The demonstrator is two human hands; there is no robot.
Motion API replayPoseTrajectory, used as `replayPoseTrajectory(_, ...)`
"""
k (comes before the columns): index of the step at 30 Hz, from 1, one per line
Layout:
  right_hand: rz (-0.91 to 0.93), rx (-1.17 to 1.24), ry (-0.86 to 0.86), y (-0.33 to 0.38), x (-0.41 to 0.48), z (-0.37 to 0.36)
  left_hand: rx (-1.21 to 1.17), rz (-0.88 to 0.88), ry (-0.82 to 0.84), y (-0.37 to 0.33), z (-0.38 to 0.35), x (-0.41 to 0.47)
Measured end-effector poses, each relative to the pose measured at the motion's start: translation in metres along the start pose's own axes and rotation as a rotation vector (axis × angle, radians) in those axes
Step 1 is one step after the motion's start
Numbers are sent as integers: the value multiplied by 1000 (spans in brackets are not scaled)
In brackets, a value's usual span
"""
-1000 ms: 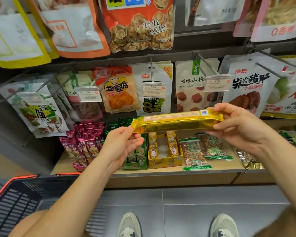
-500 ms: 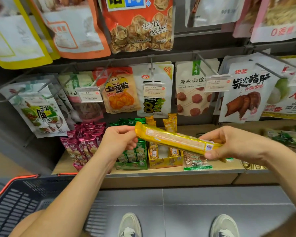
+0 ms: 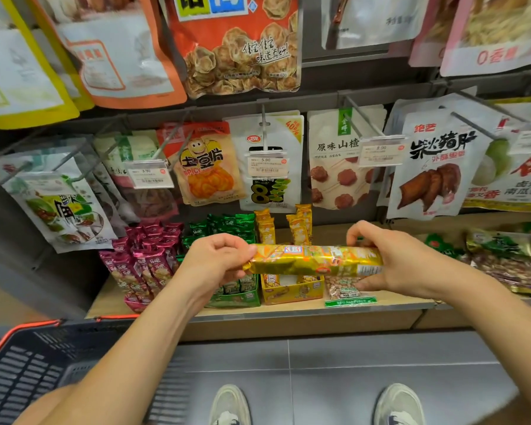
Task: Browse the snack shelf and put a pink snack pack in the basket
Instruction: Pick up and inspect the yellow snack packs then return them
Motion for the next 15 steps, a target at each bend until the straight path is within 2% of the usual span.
replayPoseTrajectory(3, -88, 69, 107, -13, 0, -4, -46, -16, 10, 3, 2, 6)
replayPoseTrajectory(6, -148, 294, 187, -12, -1, -5, 44, -84, -27, 5, 7, 13)
replayPoseTrajectory(9, -256, 570, 78, -18, 5, 4, 228, -168, -79, 6, 11, 15)
replayPoseTrajectory(11, -306, 631, -46, -24, 12, 8, 419, -196, -38, 15, 3, 14)
replayPoseTrajectory(13, -303, 543, -137, -23, 18, 8, 829, -258, 90, 32, -14, 11)
replayPoseTrajectory(15, -234, 410, -164, -12, 26, 4, 1238, -467, 179, 34, -34, 6)
Point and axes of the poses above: each hand's wrist, its own x-axis towards the middle knuckle, its own z-axis out of the back of the hand, y = z × x, the point moved 10 cm from there along x, towards the middle knuckle, and after that the axes turned 14 degrees about -y, right-handed, at the moved point
